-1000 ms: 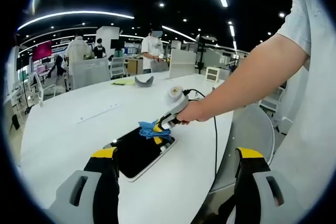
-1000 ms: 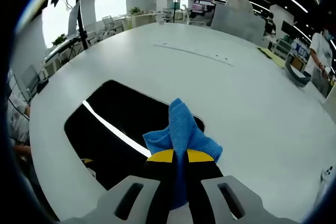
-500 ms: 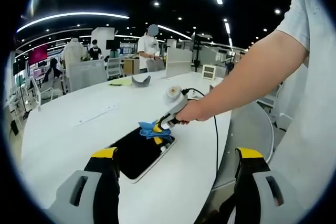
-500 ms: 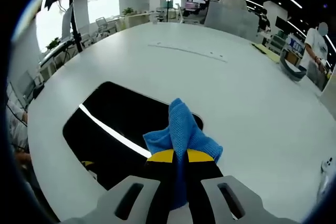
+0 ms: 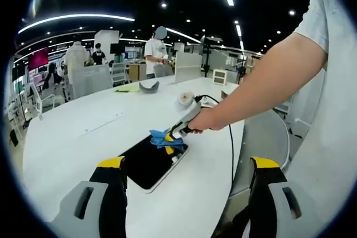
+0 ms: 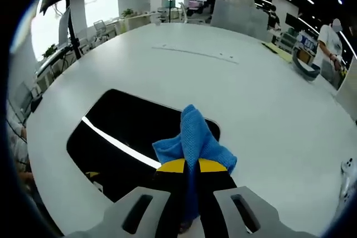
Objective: Wipe the mirror surface with the cleaning cloth until all visible marks leave the cleaned area.
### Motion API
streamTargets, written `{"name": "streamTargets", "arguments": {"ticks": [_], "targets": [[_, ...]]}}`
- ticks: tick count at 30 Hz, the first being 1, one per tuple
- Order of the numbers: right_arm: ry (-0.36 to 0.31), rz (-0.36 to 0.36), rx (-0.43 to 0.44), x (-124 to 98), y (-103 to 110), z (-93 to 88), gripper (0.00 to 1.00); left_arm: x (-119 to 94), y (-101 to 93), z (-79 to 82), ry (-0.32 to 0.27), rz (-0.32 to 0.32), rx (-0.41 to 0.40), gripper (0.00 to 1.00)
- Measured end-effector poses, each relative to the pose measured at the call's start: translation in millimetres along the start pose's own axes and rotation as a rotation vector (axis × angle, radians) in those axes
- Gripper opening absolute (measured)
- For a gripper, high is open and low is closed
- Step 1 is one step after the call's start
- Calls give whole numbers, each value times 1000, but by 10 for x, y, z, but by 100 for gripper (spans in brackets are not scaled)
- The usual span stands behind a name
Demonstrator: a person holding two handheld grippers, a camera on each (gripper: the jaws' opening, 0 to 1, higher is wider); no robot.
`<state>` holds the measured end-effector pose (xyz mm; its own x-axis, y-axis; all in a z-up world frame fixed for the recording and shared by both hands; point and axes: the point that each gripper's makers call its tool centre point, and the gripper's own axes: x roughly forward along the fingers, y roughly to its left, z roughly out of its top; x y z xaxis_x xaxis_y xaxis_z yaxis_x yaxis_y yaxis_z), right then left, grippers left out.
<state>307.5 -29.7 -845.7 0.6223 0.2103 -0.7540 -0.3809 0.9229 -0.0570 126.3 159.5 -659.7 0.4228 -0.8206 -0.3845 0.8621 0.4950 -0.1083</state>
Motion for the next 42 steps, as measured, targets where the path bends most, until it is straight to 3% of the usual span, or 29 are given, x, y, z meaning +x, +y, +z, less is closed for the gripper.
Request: {"name": "streamTargets", "arguments": {"ticks": [22,42], "targets": [[8,-4,-17,88,429,138,1,-325,271,-112,-20,7,-5,90],[14,20,-27,96,698,166,1,-532,285,-169,-26,10,-9,90]]}}
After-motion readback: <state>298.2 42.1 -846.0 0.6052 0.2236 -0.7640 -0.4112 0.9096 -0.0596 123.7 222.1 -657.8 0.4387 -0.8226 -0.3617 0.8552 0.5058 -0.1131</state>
